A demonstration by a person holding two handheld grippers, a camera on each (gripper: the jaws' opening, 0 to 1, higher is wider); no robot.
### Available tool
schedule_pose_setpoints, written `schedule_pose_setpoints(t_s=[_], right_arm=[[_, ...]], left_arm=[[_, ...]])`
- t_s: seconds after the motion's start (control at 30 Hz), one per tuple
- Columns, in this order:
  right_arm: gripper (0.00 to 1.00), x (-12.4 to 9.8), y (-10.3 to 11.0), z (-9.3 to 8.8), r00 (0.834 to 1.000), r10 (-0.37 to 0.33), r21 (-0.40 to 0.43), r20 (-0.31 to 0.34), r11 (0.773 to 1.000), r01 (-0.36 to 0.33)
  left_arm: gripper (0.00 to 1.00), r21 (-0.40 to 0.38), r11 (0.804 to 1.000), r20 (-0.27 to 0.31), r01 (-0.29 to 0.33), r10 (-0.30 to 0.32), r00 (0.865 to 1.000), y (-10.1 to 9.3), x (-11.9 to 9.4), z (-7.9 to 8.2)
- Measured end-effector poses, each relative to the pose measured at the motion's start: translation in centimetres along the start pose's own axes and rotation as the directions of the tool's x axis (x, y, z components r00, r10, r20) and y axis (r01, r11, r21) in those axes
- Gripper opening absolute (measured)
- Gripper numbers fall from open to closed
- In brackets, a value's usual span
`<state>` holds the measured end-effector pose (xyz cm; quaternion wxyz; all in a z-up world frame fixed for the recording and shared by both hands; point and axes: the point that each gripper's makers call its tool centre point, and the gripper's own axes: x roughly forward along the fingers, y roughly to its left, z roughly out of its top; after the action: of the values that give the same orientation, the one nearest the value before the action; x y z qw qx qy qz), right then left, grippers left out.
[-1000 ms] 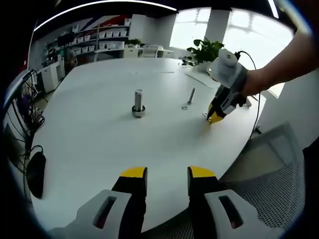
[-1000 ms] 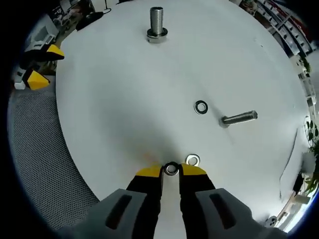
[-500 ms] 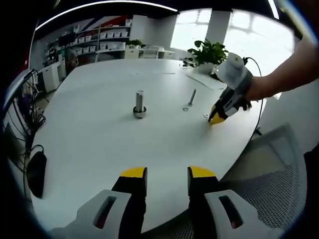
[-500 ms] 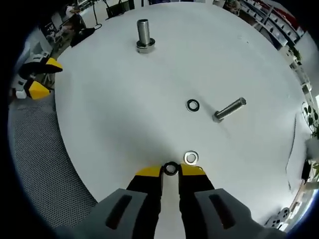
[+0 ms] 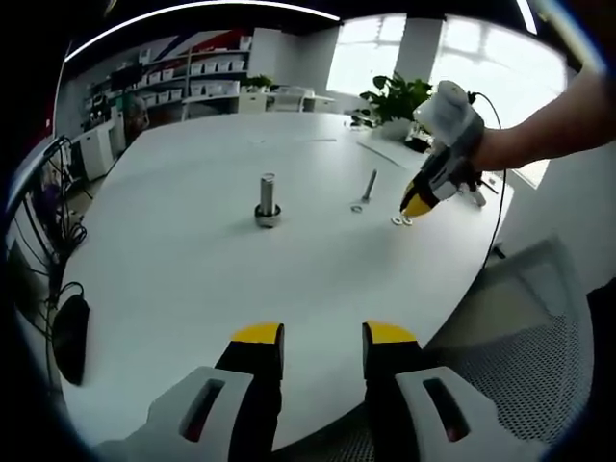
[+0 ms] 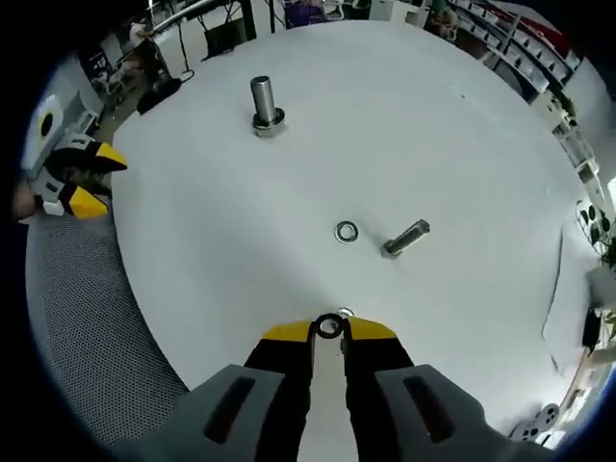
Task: Place the washer onto the threaded stud by aligning its center hole with the stud, sliding it down to the base, and recovering from edge contact or off-axis alignment until the washer reaches the visible bottom stop.
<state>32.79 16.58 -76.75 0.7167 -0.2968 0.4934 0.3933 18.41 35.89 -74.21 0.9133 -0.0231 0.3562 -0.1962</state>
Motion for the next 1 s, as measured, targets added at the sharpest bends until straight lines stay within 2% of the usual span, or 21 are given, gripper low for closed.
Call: schedule_pose_setpoints(t_s=[0.23, 0.33, 0.4, 0.57, 0.87, 1.0], right_arm=[[0.14, -1.2, -1.6, 2.0, 0.998, -0.03, -0.012, 0.047, 0.999, 0.031], [0.14, -1.4, -1.8, 2.8, 0.998, -0.02, -0.027, 0.059, 0.999, 0.021], [0.14, -1.7, -2.6, 3.4, 0.998, -0.04, -0.069, 0.058, 0.997, 0.044], [0.14, -2.5, -3.6, 5.1, 0.994, -0.055, -0.053, 0.094, 0.997, 0.06], [0.14, -1.9, -4.0, 5.7, 0.995, -0.057, -0.106, 0.086, 0.992, 0.066], [0.14, -1.6, -4.4, 5.8, 0.995, -0.055, -0.1, 0.08, 0.993, 0.063]], left_arm=[[0.31, -0.003, 1.0, 0.004, 0.001, -0.001, 1.0, 0.0, 0.0, 0.0], [0.31, -0.006, 1.0, 0.002, 0.0, 0.0, 1.0, 0.0, 0.0, 0.0], [0.31, -0.003, 1.0, 0.003, 0.003, -0.003, 1.0, -0.1, 0.0, 0.0], [0.3, 0.0, 1.0, 0.002, 0.005, -0.005, 1.0, -0.1, 0.0, 0.0], [0.3, 0.011, 1.0, -0.005, 0.002, -0.002, 1.0, -0.1, 0.0, -0.1], [0.3, 0.006, 1.0, -0.005, 0.0, 0.0, 1.0, 0.0, 0.0, -0.1]])
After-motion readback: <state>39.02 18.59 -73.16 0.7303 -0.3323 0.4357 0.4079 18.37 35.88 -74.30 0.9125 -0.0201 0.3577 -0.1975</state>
